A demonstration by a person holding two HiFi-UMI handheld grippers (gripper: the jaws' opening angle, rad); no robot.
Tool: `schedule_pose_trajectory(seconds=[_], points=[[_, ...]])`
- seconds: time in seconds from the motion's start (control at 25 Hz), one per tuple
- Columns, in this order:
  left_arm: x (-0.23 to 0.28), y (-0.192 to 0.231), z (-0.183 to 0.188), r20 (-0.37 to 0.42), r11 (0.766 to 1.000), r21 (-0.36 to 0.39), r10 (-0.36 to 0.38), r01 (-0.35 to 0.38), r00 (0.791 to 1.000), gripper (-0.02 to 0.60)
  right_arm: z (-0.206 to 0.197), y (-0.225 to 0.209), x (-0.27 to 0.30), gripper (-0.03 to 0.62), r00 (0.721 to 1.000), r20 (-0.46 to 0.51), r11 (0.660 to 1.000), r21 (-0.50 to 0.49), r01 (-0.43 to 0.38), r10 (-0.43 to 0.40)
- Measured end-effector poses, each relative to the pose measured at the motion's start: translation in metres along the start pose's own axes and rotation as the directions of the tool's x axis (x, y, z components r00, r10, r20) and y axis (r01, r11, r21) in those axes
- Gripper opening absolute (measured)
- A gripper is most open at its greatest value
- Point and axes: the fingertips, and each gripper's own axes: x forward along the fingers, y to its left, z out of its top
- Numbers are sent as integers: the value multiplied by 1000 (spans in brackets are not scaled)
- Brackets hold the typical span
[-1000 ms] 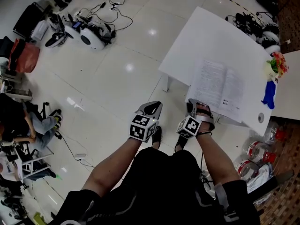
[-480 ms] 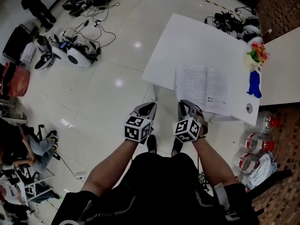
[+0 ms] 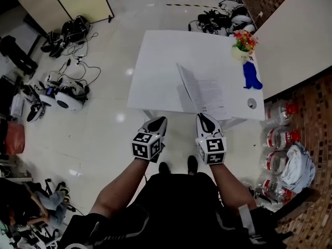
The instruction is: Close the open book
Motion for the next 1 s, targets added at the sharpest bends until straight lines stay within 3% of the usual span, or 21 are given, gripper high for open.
schedule_pose_trajectory(seconds=[0.24, 0.44, 0.6, 0.68, 0.84, 1.0], points=[[34, -42, 10, -31, 995, 64, -74, 76, 997, 9, -20, -71, -22, 21, 990, -18, 961, 237, 139, -139], [56, -66, 14, -54, 989, 97, -108, 113, 993, 9, -75, -132, -27, 21, 971, -130, 850, 469, 239, -201], [67, -76, 9, -79, 988, 102, -108, 116, 991, 9, -138, -157, -27, 22, 946, -271, 764, 568, 306, -177], [70, -78, 6, -92, 988, 102, -104, 114, 990, 9, -158, -161, -27, 23, 943, -293, 737, 600, 311, -159], [69, -76, 2, -102, 990, 93, -93, 102, 990, 9, -171, -164, -24, 28, 941, -312, 715, 627, 309, -133], [65, -70, -3, -103, 993, 79, -83, 91, 991, 9, -175, -168, -20, 37, 930, -346, 738, 595, 317, -121]])
